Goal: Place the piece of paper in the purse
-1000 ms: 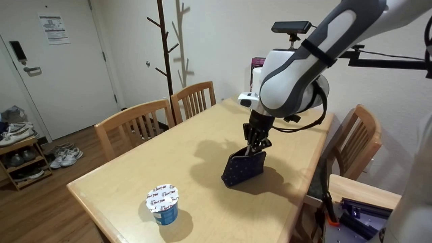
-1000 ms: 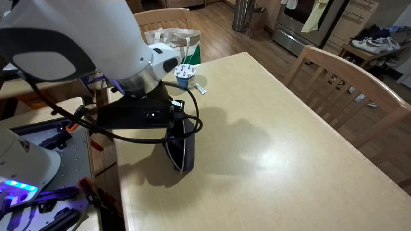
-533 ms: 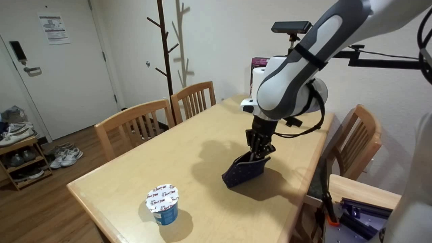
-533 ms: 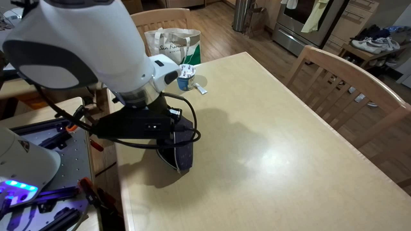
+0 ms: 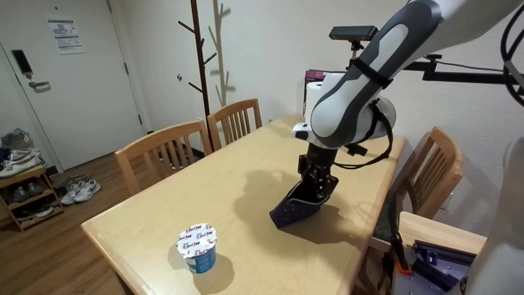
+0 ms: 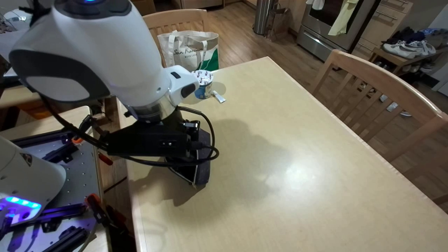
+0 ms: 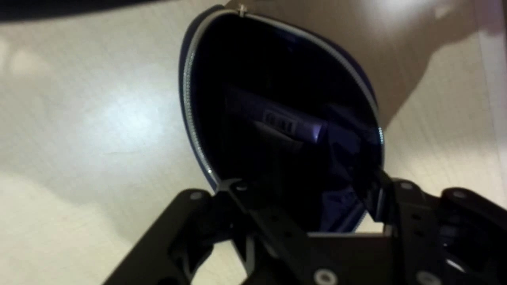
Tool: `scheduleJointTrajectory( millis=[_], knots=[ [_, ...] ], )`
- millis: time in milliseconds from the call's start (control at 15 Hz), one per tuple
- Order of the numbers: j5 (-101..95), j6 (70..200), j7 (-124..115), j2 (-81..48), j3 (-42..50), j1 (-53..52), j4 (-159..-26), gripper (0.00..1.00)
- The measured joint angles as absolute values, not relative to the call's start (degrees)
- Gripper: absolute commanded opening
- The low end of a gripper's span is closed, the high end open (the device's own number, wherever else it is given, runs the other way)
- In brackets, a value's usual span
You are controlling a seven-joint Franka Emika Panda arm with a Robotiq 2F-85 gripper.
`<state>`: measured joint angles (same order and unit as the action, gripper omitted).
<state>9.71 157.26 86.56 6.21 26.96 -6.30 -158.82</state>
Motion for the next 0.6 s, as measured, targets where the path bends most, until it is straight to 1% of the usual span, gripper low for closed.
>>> scheduleJointTrajectory(
  millis=[133, 333, 600],
  knots=[
    [8.69, 157.28, 86.32, 6.23, 25.72, -5.36, -158.55, 1.0],
    [4.82, 157.2, 83.86, 6.74, 19.96, -1.29, -157.78, 1.0],
    [1.7, 153.58, 79.71, 9.51, 15.18, 0.72, -156.13, 1.0]
  ],
)
